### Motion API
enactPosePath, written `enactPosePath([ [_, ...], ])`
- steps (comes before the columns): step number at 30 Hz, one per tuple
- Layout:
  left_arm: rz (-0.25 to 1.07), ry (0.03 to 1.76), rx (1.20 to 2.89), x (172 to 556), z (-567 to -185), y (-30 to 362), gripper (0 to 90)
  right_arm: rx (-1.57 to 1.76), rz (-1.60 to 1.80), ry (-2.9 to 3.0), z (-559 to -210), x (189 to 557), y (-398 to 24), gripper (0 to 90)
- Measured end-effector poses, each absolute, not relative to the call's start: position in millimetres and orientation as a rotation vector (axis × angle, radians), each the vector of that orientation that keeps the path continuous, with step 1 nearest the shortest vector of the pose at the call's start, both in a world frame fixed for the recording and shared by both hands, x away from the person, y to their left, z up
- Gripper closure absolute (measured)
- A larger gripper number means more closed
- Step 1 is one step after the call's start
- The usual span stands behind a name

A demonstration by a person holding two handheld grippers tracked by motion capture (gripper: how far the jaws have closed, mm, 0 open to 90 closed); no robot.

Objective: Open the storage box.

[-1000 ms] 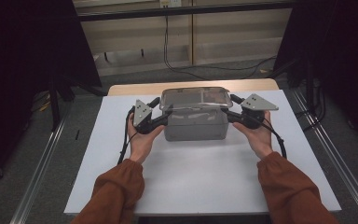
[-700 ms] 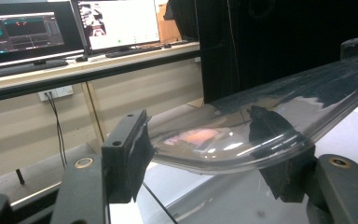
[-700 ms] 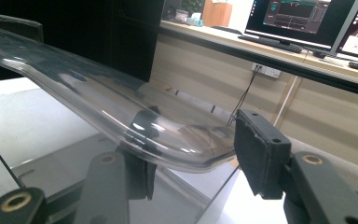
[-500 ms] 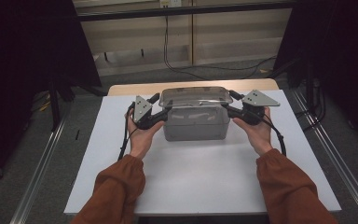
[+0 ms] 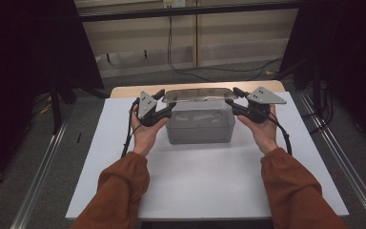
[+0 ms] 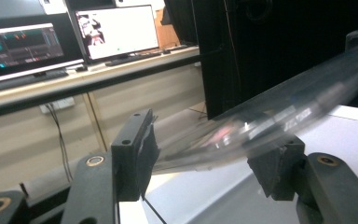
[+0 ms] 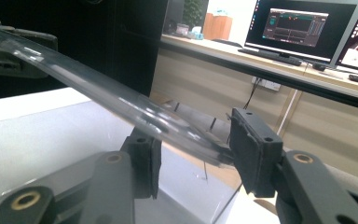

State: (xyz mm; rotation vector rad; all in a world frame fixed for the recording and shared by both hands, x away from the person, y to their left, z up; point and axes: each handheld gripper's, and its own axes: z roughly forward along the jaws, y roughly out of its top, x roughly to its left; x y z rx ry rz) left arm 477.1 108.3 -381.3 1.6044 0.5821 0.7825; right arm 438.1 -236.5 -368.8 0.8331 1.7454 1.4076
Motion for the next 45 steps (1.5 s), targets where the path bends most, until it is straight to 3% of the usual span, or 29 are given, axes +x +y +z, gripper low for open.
enactPosePath([
  [10, 0.799, 0.598, 1.602, 491, -378, 111, 46.9, 0.832, 1.427, 1.717, -363, 446, -237, 56.0],
  [19, 0.78, 0.612, 1.616, 498, -378, 110, 55.8, 0.842, 1.436, 1.701, -364, 454, -239, 58.2],
  [45, 0.74, 0.664, 1.612, 514, -380, 107, 58.5, 0.898, 1.407, 1.742, -378, 491, -240, 57.2],
])
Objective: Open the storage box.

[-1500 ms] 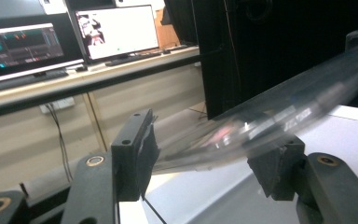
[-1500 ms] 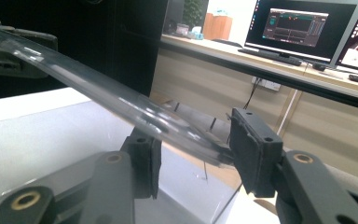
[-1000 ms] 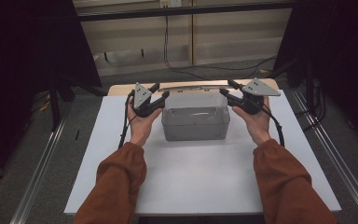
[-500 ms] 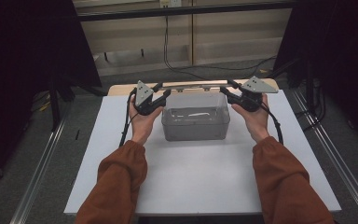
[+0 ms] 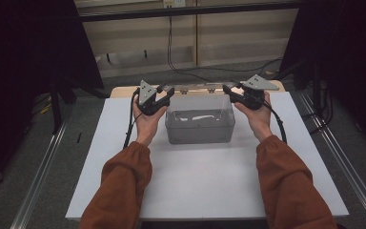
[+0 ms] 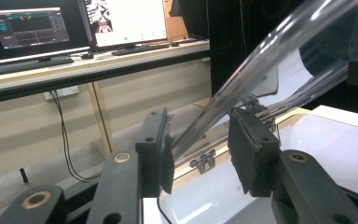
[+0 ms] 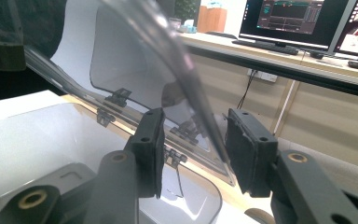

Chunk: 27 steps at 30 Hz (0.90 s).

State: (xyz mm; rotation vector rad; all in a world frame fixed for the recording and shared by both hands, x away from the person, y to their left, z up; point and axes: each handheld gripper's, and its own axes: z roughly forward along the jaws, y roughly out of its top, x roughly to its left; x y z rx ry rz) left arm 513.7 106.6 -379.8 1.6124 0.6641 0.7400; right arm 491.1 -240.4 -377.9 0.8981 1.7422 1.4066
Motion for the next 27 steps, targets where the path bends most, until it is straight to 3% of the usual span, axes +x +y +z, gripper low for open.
enactPosePath([
  [9, 0.739, 0.662, 1.614, 521, -381, 106, 59.8, 0.939, 1.415, 1.727, -384, 499, -241, 53.9],
  [27, 0.743, 0.674, 1.625, 534, -383, 106, 64.3, 0.933, 1.41, 1.75, -391, 516, -242, 58.7],
])
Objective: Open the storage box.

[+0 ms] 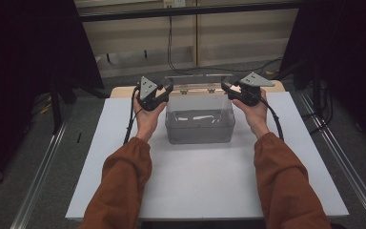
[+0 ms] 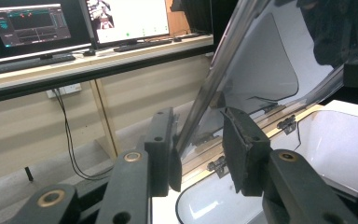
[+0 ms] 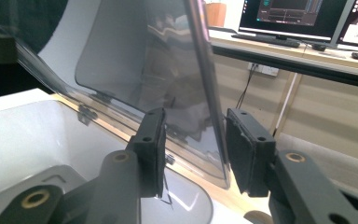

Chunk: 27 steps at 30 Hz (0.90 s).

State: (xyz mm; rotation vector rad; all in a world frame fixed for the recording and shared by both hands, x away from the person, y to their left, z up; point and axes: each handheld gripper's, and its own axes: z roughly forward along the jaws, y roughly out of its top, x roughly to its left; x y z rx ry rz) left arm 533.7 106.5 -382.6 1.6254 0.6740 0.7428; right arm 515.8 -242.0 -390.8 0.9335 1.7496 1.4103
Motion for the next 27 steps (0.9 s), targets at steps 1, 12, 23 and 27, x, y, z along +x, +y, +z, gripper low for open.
enactPosePath([
  [1, 0.742, 0.675, 1.631, 534, -382, 107, 64.4, 0.939, 1.398, 1.749, -393, 518, -242, 59.8],
  [12, 0.738, 0.69, 1.622, 542, -381, 105, 65.4, 0.969, 1.405, 1.74, -403, 526, -248, 61.0],
  [23, 0.707, 0.737, 1.599, 550, -384, 106, 68.9, 0.962, 1.391, 1.751, -404, 537, -243, 63.0],
  [27, 0.741, 0.725, 1.637, 553, -385, 106, 68.9, 0.959, 1.408, 1.743, -406, 538, -242, 63.5],
])
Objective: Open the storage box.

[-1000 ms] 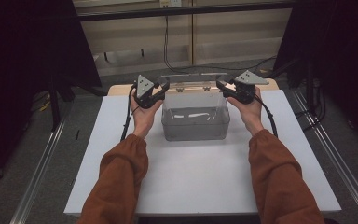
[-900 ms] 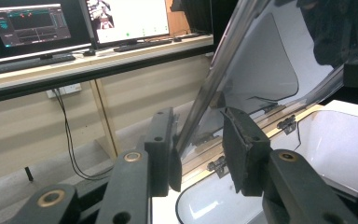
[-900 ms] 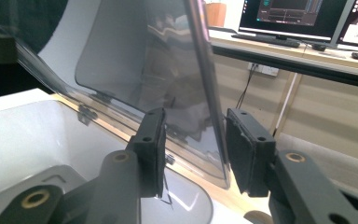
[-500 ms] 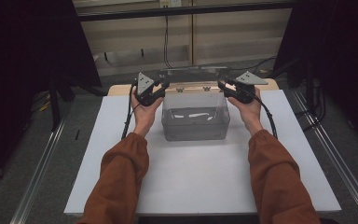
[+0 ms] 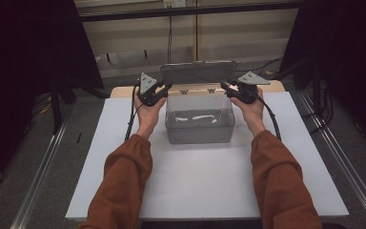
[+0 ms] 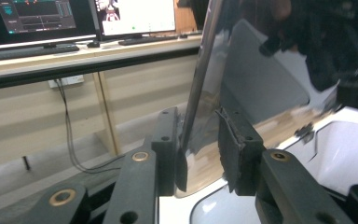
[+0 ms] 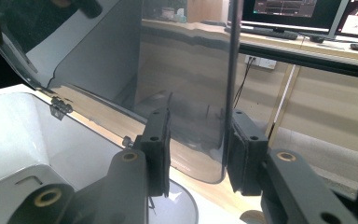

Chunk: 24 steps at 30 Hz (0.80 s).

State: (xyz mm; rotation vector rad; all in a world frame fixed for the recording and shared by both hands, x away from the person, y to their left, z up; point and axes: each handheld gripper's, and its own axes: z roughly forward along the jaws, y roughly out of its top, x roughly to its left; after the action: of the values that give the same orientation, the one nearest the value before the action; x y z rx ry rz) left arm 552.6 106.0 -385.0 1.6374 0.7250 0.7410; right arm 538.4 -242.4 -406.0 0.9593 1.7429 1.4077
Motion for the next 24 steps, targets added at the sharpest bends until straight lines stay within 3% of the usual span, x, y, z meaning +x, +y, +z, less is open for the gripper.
enactPosePath([
  [11, 0.689, 0.752, 1.658, 562, -393, 105, 60.1, 0.955, 1.4, 1.763, -405, 540, -245, 65.9],
  [24, 0.618, 0.794, 1.668, 573, -400, 106, 62.1, 0.98, 1.414, 1.756, -404, 546, -247, 69.0],
])
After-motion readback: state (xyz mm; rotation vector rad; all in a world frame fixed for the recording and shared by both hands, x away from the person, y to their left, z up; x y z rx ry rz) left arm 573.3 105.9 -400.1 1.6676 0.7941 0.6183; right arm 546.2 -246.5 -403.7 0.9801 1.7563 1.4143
